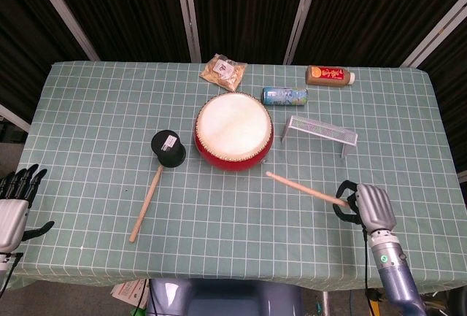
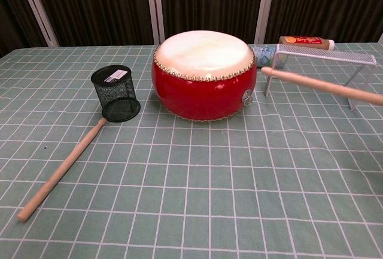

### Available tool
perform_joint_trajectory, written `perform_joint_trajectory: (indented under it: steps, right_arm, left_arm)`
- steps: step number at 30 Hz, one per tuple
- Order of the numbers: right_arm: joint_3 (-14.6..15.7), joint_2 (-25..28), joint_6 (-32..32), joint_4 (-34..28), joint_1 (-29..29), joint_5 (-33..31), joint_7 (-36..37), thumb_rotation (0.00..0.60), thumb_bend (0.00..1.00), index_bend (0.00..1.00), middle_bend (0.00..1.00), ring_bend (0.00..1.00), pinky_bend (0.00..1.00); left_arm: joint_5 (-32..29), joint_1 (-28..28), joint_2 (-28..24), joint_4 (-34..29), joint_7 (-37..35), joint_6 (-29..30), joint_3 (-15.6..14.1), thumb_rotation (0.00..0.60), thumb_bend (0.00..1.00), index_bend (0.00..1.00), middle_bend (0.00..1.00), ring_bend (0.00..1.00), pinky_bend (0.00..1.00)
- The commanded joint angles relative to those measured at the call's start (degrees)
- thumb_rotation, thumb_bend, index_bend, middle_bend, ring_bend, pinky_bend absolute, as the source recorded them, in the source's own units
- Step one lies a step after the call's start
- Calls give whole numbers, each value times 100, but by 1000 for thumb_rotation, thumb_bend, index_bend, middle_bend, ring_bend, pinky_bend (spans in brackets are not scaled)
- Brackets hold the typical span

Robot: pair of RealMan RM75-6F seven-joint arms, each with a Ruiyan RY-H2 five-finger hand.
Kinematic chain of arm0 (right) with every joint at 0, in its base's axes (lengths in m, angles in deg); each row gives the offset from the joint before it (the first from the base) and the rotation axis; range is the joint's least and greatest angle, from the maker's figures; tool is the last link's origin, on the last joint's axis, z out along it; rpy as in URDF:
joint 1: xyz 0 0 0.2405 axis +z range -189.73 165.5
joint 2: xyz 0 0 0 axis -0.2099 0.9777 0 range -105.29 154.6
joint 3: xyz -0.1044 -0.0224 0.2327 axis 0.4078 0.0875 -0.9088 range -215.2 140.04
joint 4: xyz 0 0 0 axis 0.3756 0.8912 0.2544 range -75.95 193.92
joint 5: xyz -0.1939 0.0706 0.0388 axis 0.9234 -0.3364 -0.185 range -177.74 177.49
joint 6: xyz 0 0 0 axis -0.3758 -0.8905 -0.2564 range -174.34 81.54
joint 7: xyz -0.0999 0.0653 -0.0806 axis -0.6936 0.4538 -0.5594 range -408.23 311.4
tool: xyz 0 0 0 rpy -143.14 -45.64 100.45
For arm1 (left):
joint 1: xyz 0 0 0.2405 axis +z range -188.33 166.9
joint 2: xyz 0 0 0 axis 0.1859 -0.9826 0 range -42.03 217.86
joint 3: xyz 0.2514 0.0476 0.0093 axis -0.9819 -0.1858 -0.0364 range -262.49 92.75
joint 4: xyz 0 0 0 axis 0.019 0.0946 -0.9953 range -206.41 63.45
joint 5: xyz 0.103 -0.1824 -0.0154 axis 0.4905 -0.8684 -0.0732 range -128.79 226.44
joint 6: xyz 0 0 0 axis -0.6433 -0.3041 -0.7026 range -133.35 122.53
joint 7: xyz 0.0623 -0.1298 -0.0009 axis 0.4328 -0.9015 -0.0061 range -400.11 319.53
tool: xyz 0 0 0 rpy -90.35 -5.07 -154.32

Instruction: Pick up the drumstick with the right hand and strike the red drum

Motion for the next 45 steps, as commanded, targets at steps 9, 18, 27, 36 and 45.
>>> perform_joint_trajectory:
  steps: [9,18,27,36,45]
  right_arm:
    - [-820,741,-183,-696,429,-1066,-403,600,645,899,998,1000,986]
    - [-1326,909,-338,-945,1119,-2043,-1123,600,646,900,998,1000,986]
    - [-1663,764,-378,-807,1862,-2826,-1612,600,646,900,998,1000,986]
    - [-2080,539,-386,-574,2564,-3565,-1731,600,646,900,998,1000,986]
    - [-1999,-281,-362,178,3136,-3692,-1429,600,653,900,998,1000,986]
  left_arm:
    - [-54,-12,-30,-77,36,-51,5,600,0,0,0,0,8]
    - [-168,-58,-122,-249,-28,-212,12,600,0,0,0,0,8]
    - [-314,-94,-198,-345,-130,-382,16,600,0,0,0,0,8]
    - [-299,-124,-211,-318,-252,-412,26,600,0,0,0,0,8]
    - [-386,-189,-267,-379,-424,-567,45,600,0,0,0,0,8]
